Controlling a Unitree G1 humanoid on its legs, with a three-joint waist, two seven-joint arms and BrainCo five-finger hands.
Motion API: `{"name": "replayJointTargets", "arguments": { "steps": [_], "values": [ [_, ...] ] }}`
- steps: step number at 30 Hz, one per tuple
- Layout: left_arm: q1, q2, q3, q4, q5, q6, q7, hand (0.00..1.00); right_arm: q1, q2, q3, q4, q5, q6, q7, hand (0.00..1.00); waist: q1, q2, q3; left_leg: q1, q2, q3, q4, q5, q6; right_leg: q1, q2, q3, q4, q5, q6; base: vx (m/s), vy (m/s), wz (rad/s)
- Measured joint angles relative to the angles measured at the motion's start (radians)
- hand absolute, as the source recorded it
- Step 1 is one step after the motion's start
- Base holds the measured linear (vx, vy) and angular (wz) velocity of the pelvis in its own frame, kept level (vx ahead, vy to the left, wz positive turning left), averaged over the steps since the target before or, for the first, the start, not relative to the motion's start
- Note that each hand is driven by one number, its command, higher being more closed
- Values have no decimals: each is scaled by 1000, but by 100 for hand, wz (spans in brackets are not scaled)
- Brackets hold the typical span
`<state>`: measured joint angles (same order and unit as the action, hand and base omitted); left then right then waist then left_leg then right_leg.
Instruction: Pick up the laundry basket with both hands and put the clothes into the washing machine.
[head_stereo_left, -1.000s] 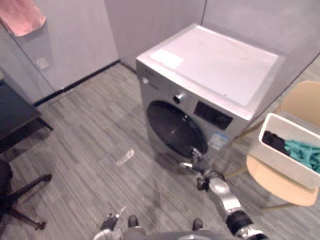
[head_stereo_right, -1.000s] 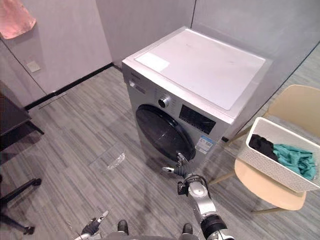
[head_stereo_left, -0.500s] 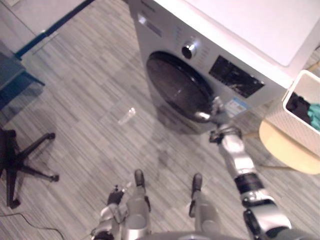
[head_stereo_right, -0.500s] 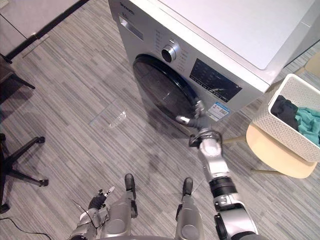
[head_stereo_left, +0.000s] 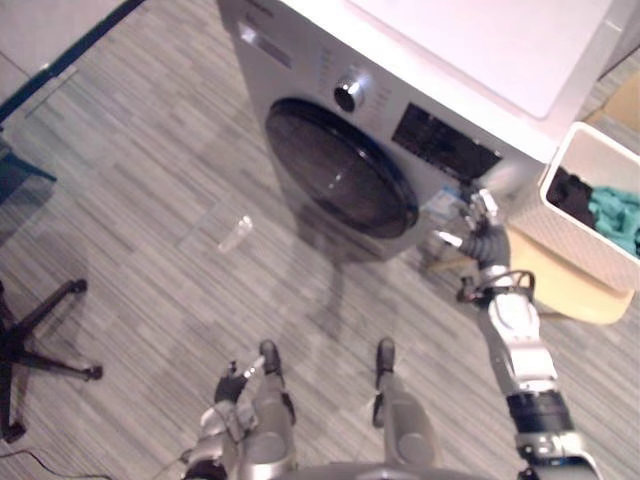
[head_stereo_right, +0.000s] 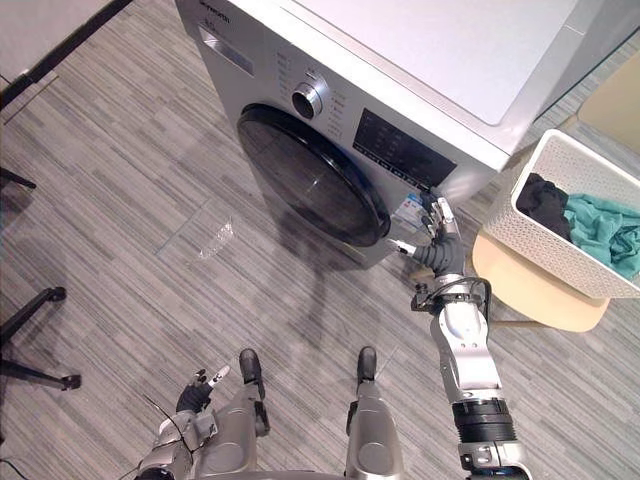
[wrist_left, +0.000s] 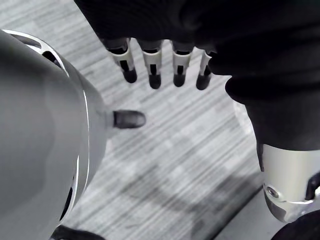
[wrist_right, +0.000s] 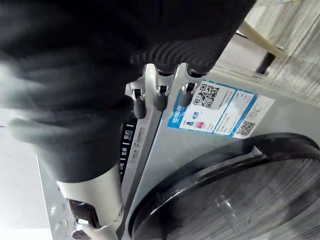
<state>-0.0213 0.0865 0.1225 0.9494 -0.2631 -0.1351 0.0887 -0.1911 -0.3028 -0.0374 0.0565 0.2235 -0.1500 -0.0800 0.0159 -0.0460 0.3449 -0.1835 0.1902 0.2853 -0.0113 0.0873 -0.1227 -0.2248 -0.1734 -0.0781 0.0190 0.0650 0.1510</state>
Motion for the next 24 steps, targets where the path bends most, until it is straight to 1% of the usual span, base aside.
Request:
{"name": "replayJointTargets", "arguments": {
  "steps": [3,5,8,9,15,17,19,21,22,23,24],
  "values": [
    [0,2,-2,-3,-1,0,0,0,-42,-3,11,74,9,-2,-2,0,-1,-1,1,-11,0,3,2,0,0,-15,0,3,3,3,0,-10,-3,-3],
    [0,4,-10,-10,-4,-3,1,0,-104,-22,44,164,33,2,-6,0,0,-1,3,-29,0,-2,11,0,0,-25,-1,1,2,6,0,-4,-5,2],
    [-1,7,-17,-21,-18,-7,2,0,-168,-24,65,209,53,3,-10,0,2,1,20,-37,0,-12,13,1,1,-24,-1,-4,3,7,0,-10,-5,8],
    [0,11,-34,-30,-30,-7,4,0,-189,-25,75,219,62,3,-14,0,6,1,28,-40,0,-14,15,1,1,-25,-1,-5,2,7,0,-12,-1,8],
    [-1,19,-51,-58,-61,-9,8,0,-290,-29,89,272,63,5,-38,0,13,5,48,-80,0,-41,22,4,4,-42,-2,-29,-1,10,-2,-6,-5,11],
    [-2,18,-52,-80,-80,-10,14,0,-365,-45,89,355,63,7,-53,0,28,6,66,-89,-1,-47,25,4,4,-44,-3,-33,-4,13,-2,1,-1,8],
    [-2,18,-54,-94,-81,-19,23,0,-444,-69,96,430,61,12,-51,0,29,11,87,-107,-2,-64,28,7,7,-50,-4,-48,-4,15,-3,-23,-3,19],
    [-4,18,-64,-107,-96,-27,25,0,-510,-73,114,499,60,21,-58,0,35,17,97,-138,-2,-75,27,18,10,-72,-3,-57,-4,25,-4,-40,-4,14],
    [-4,20,-81,-122,-105,-29,27,0,-536,-75,117,540,50,3,-75,0,42,23,112,-146,-2,-78,26,23,12,-80,-2,-57,-5,40,-3,-49,6,7],
    [-8,25,-94,-124,-122,-29,27,0,-587,-78,118,628,52,17,-73,0,47,26,118,-153,-6,-81,26,26,15,-84,-5,-57,-5,44,-4,-77,15,5],
    [-11,25,-102,-125,-126,-29,27,0,-617,-79,118,679,53,31,-74,0,54,29,120,-158,-8,-83,26,28,16,-89,-6,-58,-5,46,-4,-102,15,13]
  ]
}}
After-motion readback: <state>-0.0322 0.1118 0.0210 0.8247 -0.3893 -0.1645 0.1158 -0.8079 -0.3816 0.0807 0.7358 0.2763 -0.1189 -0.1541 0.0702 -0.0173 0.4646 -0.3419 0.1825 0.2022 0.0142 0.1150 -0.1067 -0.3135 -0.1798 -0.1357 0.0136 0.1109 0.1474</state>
